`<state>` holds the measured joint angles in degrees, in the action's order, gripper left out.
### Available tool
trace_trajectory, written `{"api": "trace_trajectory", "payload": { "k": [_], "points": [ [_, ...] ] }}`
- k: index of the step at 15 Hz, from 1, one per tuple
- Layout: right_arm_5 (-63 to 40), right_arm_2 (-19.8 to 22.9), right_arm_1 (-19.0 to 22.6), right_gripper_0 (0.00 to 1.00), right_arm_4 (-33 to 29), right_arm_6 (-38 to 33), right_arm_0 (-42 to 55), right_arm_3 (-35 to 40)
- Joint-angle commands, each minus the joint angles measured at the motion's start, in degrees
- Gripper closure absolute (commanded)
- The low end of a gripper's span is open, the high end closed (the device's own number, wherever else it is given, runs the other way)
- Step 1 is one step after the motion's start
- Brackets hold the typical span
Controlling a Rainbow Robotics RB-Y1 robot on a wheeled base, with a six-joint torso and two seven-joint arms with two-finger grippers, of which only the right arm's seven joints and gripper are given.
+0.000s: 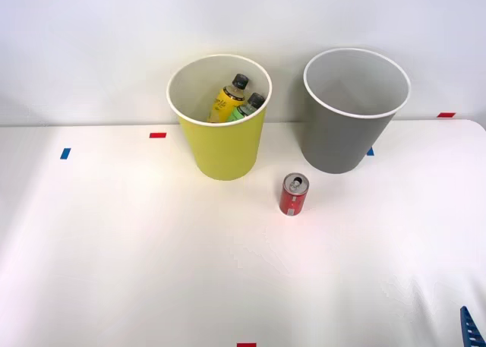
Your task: Put cans in the gray bin, plastic bottles in the light green bin
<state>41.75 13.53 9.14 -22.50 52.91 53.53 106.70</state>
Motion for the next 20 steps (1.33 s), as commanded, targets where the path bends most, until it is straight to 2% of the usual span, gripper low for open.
{"api": "trace_trajectory", "payload": {
  "k": [1, 3, 5, 10, 12, 15, 20],
  "points": [
    [0.0, 0.0, 0.0, 0.04, 0.0, 0.0, 0.0, 0.0],
    [-0.3, -1.2, -0.9, 0.04, -0.3, 0.1, -0.6, -1.9],
    [4.0, -2.9, 0.5, 0.04, 2.0, 1.0, 0.4, -2.8],
    [6.9, -9.5, 5.2, 0.05, 6.2, 5.7, 1.2, -2.8],
    [6.9, -14.9, 7.4, 0.04, 13.8, 15.6, 1.2, -3.0],
    [6.9, -25.3, 12.2, 0.04, 28.0, 30.7, 0.2, -3.2],
    [5.8, -37.5, 20.2, 0.04, 44.5, 45.2, -8.9, -3.2]
  ]
}}
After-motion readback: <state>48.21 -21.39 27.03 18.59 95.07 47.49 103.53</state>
